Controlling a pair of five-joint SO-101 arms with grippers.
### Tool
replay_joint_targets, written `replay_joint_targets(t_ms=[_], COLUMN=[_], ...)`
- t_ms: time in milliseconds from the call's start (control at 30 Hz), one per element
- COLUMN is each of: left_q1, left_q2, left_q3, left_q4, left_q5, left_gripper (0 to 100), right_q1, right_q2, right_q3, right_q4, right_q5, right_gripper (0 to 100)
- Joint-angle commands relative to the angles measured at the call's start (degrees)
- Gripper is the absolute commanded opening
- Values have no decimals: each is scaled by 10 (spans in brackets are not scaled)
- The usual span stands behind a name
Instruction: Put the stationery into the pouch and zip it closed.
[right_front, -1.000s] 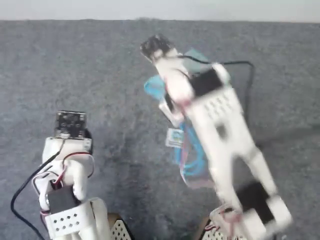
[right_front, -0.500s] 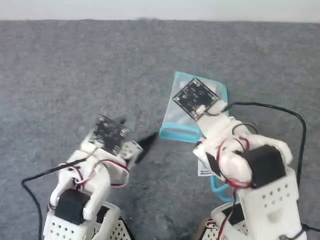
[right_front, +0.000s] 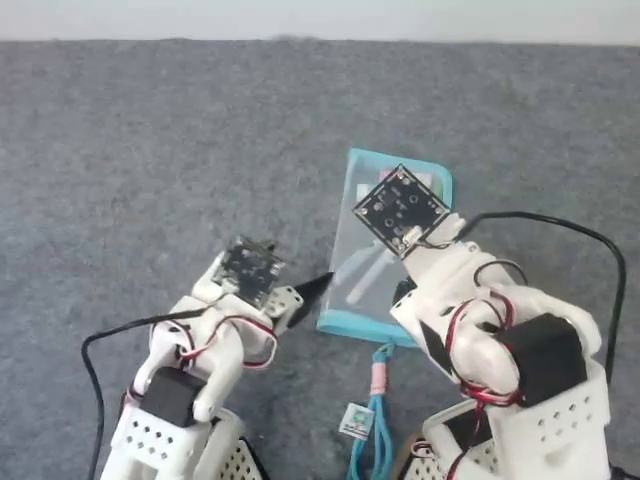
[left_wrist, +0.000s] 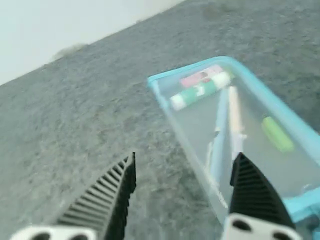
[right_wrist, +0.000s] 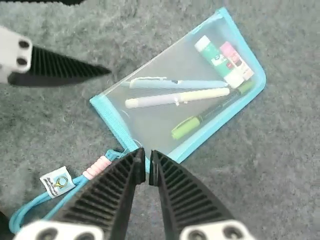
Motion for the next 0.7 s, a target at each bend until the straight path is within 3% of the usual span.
replay_joint_targets(t_ms=[0, 133, 333, 667], left_q1=[-67, -116, -200, -208], left_q2=[5, 5, 10, 10], left_q3=[-19, -19, -7, 1], left_q4=[30, 50, 8, -11], left_q5=[-28, -40, -34, -19], left_gripper=[284, 284, 283, 283], right_q1=[0, -16, -18, -24], right_q2=[3, 66, 251, 513], right_q3=[31, 105, 171, 170], right_q4=[16, 9, -58, -189], right_q5=[-44, -26, -28, -48], right_gripper=[6, 6, 7, 7])
